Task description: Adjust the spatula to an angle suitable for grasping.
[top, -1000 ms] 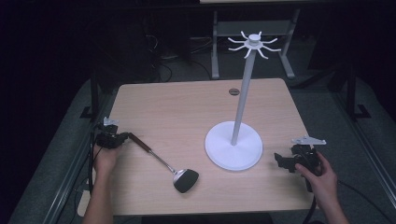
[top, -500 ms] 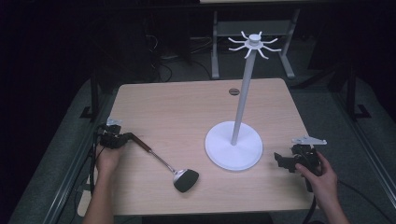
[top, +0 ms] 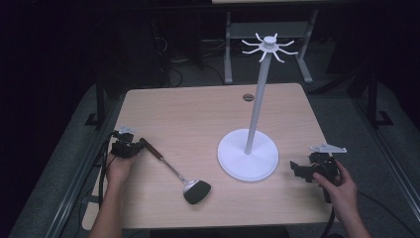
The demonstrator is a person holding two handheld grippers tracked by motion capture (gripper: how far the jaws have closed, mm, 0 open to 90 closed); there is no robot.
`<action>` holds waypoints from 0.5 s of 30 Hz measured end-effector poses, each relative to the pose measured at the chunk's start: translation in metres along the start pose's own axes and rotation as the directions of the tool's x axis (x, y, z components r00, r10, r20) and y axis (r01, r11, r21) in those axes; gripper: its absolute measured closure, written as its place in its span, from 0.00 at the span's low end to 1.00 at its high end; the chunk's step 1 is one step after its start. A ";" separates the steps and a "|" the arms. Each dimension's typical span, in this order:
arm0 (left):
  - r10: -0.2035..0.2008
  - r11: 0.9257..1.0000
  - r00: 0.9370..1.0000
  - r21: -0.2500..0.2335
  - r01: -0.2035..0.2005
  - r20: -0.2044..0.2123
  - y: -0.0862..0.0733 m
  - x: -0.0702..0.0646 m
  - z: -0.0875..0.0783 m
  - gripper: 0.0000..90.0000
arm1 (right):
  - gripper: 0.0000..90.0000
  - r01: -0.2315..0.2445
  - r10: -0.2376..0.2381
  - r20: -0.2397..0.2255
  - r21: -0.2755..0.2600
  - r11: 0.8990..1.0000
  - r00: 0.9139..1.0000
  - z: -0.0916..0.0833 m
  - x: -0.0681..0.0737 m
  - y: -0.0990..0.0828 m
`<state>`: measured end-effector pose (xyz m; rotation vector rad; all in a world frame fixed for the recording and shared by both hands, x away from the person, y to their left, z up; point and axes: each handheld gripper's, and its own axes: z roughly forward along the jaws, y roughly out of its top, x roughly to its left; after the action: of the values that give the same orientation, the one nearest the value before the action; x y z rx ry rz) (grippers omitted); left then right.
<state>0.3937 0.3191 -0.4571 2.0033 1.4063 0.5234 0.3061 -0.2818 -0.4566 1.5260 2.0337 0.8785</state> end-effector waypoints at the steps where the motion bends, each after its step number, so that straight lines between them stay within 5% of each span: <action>1: 0.004 1.000 1.000 -0.001 -0.004 0.005 0.000 -0.001 0.000 1.00 | 0.16 -0.001 0.001 -0.001 0.000 1.000 1.000 0.000 0.000 0.000; 12: 0.047 0.999 0.997 -0.011 -0.046 0.061 0.006 -0.022 0.005 1.00 | 0.16 -0.010 0.010 -0.006 -0.004 1.000 1.000 0.000 0.000 0.001; 15: 0.088 0.996 0.994 -0.011 -0.088 0.069 0.010 -0.032 0.008 1.00 | 0.16 -0.014 0.014 -0.011 -0.008 1.000 1.000 -0.001 -0.001 0.002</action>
<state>0.3946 0.2843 -0.4549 2.0647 1.2774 0.4924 0.3071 -0.2821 -0.4547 1.5366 2.0264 0.9010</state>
